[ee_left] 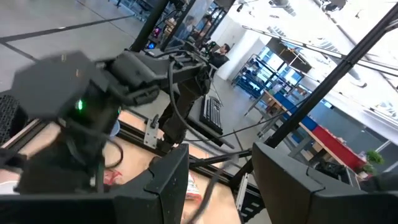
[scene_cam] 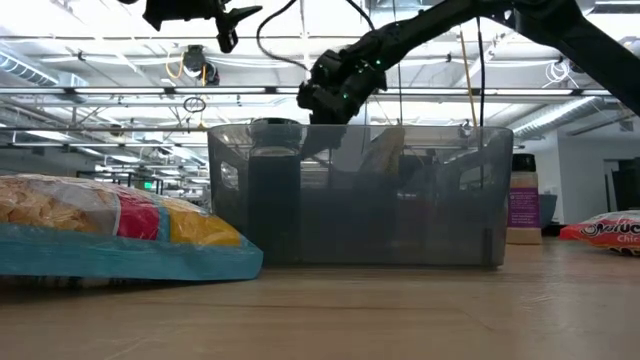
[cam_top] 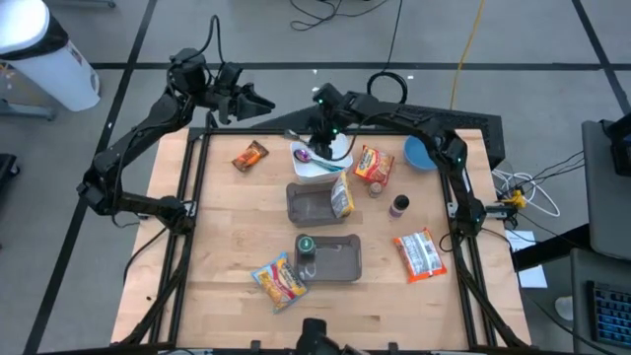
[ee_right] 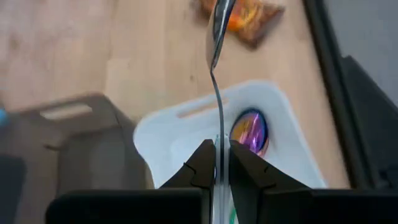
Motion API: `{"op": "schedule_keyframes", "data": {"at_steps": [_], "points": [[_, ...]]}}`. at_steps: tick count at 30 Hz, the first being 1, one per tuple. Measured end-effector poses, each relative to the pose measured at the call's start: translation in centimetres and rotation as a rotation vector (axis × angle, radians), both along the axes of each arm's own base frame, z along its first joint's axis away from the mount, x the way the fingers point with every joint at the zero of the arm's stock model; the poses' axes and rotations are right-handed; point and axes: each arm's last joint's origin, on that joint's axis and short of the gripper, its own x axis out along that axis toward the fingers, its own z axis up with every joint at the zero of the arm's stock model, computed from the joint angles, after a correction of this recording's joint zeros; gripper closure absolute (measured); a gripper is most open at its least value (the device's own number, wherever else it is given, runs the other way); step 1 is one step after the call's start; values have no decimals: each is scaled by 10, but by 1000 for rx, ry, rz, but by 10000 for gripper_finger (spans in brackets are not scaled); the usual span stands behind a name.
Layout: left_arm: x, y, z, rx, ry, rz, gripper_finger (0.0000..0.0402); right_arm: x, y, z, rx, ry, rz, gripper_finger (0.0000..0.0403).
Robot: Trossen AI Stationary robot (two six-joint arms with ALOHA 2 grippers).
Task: Pick & Place Food Item
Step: Put the blue patterned spoon into the white bin
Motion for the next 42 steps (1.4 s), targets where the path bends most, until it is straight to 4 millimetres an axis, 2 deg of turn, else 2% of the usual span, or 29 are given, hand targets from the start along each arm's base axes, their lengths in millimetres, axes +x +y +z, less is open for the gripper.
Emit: {"op": "schedule_keyframes", "data": {"at_steps": [4, 14, 33, 42], "points": [[0, 0, 0, 0, 0, 0, 218, 2, 7, -11, 7, 35, 14, 387], [0, 0, 0, -2, 1, 1, 218, -5, 9, -36, 0, 131, -30, 387], [6, -5, -3, -5, 18, -4, 218, -2, 9, -55, 18, 89, -91, 387], [9, -8, -3, -1, 19, 11, 218, -6, 11, -71, 42, 117, -101, 387]]}}
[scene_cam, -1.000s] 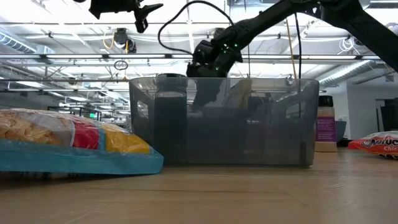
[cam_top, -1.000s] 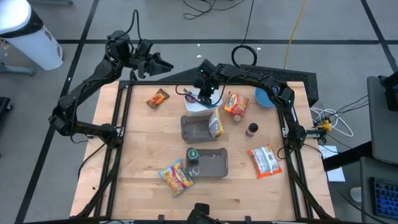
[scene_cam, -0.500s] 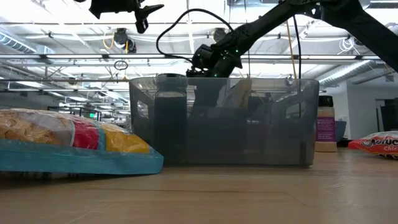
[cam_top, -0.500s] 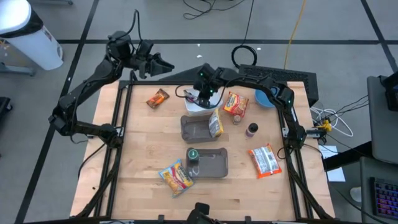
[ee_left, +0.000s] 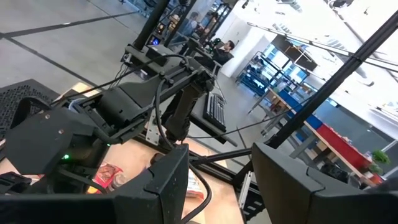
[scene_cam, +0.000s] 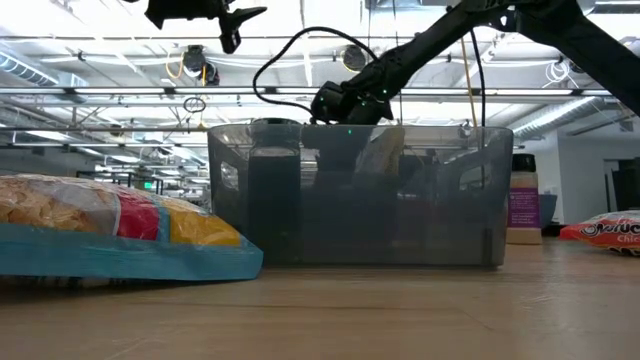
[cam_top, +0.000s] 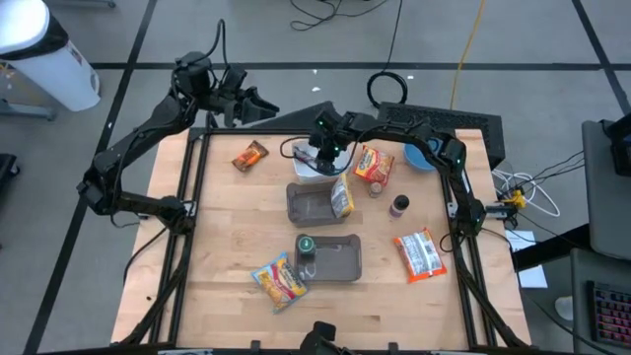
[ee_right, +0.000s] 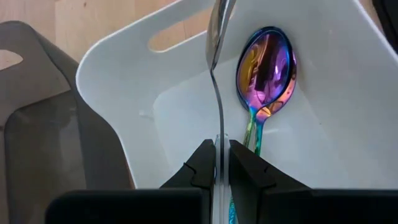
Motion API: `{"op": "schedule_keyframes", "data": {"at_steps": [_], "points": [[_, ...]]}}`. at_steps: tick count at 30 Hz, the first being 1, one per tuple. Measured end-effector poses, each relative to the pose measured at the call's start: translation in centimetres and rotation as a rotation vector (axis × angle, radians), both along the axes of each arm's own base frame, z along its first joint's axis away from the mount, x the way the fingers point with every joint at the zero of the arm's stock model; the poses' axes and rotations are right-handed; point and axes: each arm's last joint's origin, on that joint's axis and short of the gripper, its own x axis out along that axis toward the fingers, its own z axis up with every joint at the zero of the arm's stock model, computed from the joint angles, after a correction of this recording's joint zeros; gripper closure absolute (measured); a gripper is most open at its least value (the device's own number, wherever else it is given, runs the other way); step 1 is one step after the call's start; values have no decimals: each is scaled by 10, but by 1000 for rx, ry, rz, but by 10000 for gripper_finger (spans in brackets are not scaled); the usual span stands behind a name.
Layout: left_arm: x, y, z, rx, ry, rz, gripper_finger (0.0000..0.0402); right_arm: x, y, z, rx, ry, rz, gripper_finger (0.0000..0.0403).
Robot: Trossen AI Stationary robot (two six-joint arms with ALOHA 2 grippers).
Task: Pick & Place Food Item
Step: Put the blue patterned spoon into the white bin
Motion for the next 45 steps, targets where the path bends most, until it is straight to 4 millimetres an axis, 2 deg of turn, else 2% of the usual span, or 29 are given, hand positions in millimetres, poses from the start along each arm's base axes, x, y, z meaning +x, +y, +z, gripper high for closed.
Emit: {"op": "schedule_keyframes", "data": {"at_steps": [13, 33, 39, 45], "points": [[1, 0, 0, 0, 1, 14, 218, -3, 1, -13, 19, 0, -30, 387], [6, -4, 0, 23, 0, 40, 218, -6, -6, -12, 29, -12, -75, 387], [7, -5, 0, 21, 0, 37, 218, -2, -3, -28, 32, 47, -107, 387], [9, -7, 0, 21, 1, 33, 218, -1, -5, -25, 14, 23, -111, 387]]}}
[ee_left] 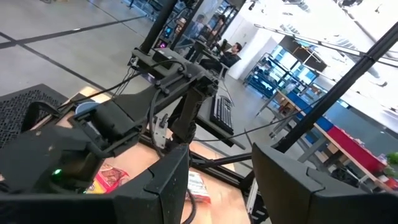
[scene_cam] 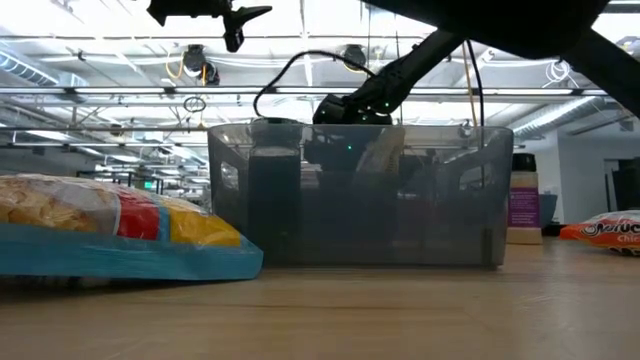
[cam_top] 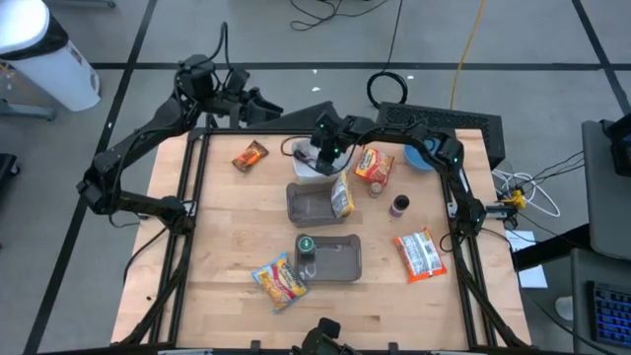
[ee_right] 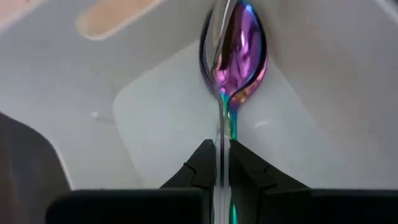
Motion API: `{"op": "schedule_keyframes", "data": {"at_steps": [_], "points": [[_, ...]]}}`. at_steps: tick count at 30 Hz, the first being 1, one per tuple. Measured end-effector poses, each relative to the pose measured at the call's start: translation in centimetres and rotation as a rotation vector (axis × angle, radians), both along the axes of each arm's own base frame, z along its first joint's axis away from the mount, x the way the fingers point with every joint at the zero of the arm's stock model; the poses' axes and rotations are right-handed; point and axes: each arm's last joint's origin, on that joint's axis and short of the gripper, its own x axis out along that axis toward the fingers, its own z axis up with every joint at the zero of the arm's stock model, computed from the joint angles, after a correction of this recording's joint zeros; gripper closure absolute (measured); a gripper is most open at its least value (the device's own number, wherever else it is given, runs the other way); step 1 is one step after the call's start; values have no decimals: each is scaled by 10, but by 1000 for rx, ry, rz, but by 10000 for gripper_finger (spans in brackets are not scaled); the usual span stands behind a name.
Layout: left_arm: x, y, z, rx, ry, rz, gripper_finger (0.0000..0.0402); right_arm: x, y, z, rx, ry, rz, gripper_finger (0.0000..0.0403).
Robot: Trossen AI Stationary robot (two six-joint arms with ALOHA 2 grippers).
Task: Pick & Place Food Item
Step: Put the blue patterned spoon into the white bin, then put the red noodle pack into the top black bin
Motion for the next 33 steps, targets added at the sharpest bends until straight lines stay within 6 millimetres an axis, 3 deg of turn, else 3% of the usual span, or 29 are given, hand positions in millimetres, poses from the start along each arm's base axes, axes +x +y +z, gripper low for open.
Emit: {"op": "schedule_keyframes", "data": {"at_steps": [15, 33], "points": [[1, 0, 0, 0, 1, 6, 218, 0, 0, 0, -8, 0, 18, 378], [1, -1, 0, -15, 4, 6, 218, 3, -2, 4, -61, -31, 2, 257]]}}
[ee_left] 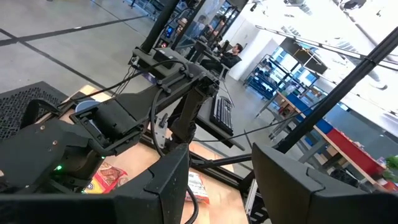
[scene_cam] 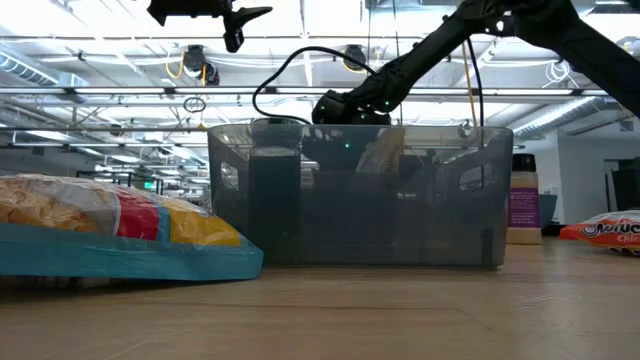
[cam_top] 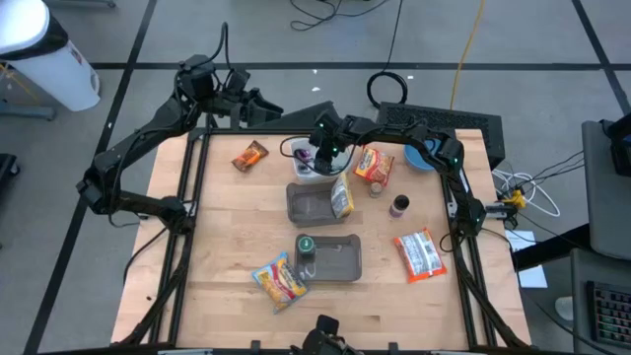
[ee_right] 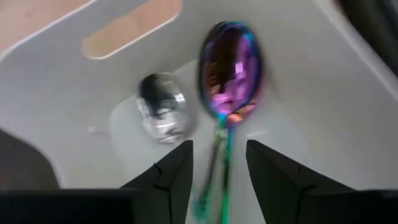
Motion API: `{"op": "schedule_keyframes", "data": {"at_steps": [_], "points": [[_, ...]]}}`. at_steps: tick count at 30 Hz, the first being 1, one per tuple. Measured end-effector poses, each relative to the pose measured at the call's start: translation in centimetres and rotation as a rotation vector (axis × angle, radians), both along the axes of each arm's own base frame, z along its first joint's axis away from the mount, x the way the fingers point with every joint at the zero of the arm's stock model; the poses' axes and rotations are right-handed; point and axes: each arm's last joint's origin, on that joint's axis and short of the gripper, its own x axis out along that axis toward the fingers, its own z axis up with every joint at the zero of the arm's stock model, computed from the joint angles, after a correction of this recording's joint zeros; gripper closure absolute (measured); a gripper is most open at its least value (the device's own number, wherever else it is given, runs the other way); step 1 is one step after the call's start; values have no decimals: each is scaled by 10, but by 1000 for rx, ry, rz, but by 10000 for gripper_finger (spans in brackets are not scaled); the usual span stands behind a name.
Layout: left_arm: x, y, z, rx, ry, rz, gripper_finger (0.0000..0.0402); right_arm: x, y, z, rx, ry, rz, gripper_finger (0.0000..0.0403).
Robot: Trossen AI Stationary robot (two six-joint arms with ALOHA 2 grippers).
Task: Pick & Place Food Item
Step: Put the red noodle pack into the top black bin
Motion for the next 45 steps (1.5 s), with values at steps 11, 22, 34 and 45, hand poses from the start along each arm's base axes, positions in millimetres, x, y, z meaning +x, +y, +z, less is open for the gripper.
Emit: {"op": "schedule_keyframes", "data": {"at_steps": [11, 22, 34, 45], "points": [[-20, -7, 8, 18, 11, 48, 218, -11, 1, 49, -83, -83, -51, 256], [-68, -52, 22, 136, 101, 245, 218, -32, 21, 145, -101, -399, -161, 251], [-109, -108, 18, 192, 127, 340, 218, -76, 84, 164, -43, -930, -193, 251], [-98, -121, -38, 63, -45, 284, 218, -128, 169, 130, -104, -1020, -249, 259]]}}
